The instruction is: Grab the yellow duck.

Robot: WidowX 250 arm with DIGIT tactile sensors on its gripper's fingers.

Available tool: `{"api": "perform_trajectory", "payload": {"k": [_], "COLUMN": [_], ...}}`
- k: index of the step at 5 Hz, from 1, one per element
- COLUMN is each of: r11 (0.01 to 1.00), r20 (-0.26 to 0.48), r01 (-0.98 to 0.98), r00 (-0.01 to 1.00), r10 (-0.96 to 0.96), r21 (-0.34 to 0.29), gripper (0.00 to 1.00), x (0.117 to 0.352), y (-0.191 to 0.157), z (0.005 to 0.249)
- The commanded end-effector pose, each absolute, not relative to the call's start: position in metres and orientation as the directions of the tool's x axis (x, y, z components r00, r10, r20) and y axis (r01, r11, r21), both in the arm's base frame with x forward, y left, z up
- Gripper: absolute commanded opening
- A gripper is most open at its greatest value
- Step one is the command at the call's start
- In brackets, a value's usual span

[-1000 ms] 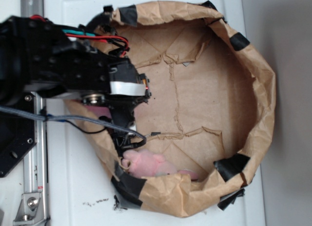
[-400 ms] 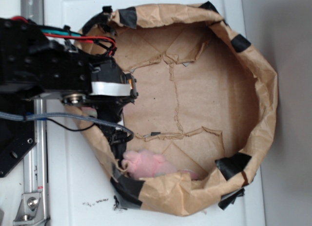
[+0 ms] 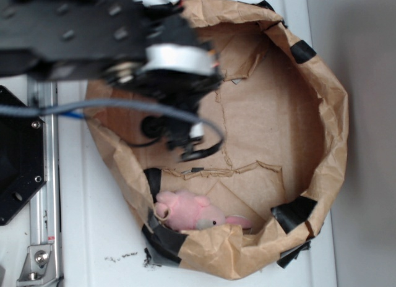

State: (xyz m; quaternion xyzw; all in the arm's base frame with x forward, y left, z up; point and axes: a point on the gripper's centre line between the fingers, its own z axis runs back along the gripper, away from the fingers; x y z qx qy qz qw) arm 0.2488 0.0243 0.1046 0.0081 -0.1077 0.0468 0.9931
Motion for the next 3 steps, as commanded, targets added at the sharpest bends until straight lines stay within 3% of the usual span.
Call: {"api": "perform_trajectory", "payload": {"k": [1,2,3], "r11": [0.995,0.995,0.994], "r20": [0.213,0.235,0.247], "r01": [-0.075,-0.077,-0.066], "r00": [0.975,0.970,0.968], "r10": [0.059,0.061,0.043], "r21": [0.067,0.060,0.083], "gripper": [0.00,0.00,0.00], "x": [0.278,0.286,0.280], "y": [0.017,0.023,0.034], "z": [0.130,0.128,0.108]}}
